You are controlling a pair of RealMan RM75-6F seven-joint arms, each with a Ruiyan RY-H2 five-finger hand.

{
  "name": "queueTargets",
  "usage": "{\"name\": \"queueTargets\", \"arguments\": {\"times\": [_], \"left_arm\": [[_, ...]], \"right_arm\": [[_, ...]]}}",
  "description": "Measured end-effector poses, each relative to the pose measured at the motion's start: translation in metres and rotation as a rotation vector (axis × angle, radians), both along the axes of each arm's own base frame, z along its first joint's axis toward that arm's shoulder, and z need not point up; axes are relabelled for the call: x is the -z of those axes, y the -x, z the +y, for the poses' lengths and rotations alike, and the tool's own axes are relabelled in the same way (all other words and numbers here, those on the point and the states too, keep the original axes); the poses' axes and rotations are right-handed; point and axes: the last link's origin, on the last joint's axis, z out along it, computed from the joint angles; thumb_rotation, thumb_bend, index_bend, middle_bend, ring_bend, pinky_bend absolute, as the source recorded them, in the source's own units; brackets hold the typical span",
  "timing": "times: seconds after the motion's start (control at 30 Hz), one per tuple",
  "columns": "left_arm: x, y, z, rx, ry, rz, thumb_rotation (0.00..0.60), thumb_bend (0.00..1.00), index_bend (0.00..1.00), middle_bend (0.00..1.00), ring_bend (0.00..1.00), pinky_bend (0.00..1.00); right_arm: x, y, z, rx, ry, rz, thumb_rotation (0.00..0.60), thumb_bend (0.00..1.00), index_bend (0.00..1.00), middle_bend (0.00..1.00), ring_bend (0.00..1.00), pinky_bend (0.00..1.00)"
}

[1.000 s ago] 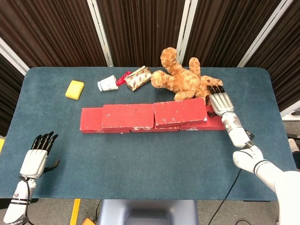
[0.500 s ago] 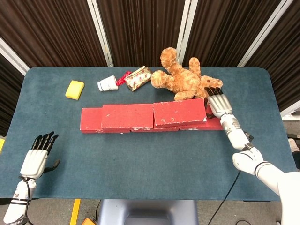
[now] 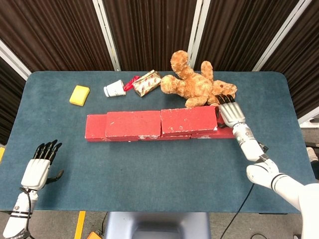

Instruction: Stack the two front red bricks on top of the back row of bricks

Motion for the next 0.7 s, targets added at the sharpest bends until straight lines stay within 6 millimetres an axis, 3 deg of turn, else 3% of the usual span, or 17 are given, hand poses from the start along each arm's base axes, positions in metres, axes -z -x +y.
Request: {"name": "queueTargets", "arguments": {"times": [0.37,0.7], "left_arm": [[0.000,0.000,0.000,0.002,0.001,-0.004,0.600,0.27,0.00,0.00,0.00,0.03],[-0.001,-0.001,0.000,0.008,-0.002,-0.006,0.600,0.27,0.00,0.00,0.00,0.03]], "right_arm": [[0.002,-0.001,0.006,0.000,-0.015,-0.006,0.600,0.37,0.70,0.16,0.00,0.11],[-0.001,-0.003,0.012,-0.014,-0.017,-0.009,0.600,0.37,0.66,0.16,0.00,0.11]]}}
